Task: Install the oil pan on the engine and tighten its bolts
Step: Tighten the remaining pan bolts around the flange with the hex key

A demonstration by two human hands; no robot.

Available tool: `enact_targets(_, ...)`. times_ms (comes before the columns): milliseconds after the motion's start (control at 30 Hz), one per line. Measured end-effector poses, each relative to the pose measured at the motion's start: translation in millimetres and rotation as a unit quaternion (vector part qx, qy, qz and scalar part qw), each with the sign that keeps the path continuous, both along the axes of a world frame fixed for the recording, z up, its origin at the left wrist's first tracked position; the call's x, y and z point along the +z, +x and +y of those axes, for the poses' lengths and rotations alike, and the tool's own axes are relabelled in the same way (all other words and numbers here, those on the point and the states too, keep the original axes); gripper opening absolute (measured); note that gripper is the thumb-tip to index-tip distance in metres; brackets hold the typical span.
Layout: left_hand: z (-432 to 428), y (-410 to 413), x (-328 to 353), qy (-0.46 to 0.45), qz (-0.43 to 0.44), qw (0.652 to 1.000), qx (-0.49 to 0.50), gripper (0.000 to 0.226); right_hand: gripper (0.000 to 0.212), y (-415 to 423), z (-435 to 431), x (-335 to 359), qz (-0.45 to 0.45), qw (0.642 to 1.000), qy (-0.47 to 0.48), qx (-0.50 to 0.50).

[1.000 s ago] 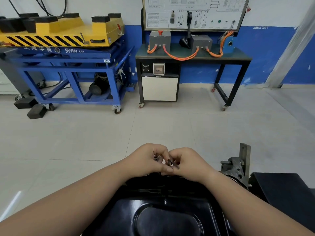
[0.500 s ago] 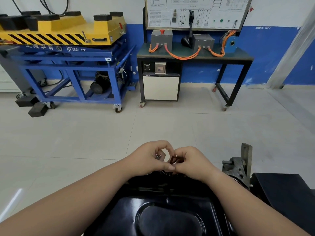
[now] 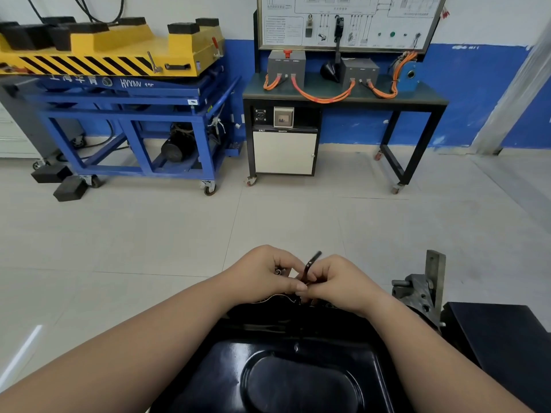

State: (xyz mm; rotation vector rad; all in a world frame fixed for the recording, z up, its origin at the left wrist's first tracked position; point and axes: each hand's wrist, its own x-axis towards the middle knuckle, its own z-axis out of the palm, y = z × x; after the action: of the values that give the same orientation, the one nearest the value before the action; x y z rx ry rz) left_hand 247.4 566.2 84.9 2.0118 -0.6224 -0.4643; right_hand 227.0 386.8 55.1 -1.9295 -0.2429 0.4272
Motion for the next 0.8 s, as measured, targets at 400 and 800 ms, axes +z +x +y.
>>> enact_targets(400,-2.5,0.1,-3.1,0.011,-0.018,1.000,-0.013,0.012,0.020,1.8,5.0,0.8,-0.046,0.998,-0.033,0.013)
enact_targets(800,-0.3,-1.0,-0.1,-0.007,0.012,1.000,-0.006,0.018,0.015,1.0,1.7,-0.1,-0.017,1.000,-0.013,-0.017)
